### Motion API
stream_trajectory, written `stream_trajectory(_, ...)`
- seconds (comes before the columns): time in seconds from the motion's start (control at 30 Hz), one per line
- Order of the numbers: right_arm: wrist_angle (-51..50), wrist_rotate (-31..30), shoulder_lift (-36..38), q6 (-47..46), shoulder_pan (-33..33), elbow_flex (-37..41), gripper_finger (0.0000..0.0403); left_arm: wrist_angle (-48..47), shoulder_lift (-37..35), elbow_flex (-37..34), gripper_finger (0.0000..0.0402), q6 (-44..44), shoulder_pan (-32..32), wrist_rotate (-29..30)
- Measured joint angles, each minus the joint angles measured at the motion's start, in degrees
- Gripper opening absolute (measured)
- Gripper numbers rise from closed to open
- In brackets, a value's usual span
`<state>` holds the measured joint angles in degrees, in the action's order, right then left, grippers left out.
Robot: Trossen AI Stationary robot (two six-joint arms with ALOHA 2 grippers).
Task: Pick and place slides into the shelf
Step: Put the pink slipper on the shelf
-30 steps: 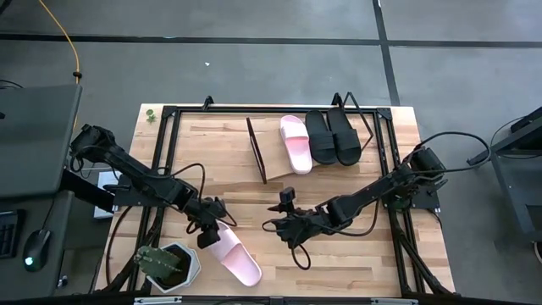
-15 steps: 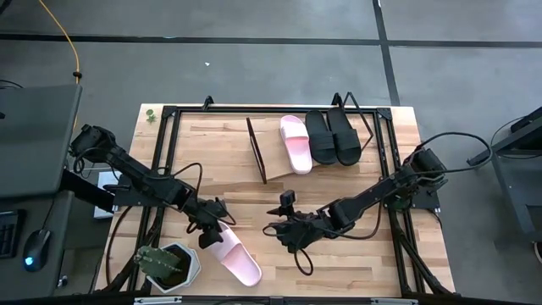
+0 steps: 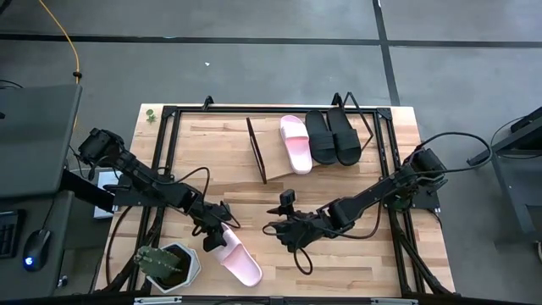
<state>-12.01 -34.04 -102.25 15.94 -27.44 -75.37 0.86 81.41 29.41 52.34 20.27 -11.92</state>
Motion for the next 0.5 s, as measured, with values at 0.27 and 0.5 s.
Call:
stream_trajectory(0.27, 0.0, 0.0, 0.0, 0.0, 0.0, 0.0, 0.0174, 2.7, 0.2, 0.0, 0.0189, -2.6, 0.0, -0.8)
stream_trajectory(0.5, 0.0, 0.0, 0.0, 0.0, 0.0, 0.0, 0.0174, 5.5, 0.2, 0.0, 0.0158, -4.2, 0.0, -2.6)
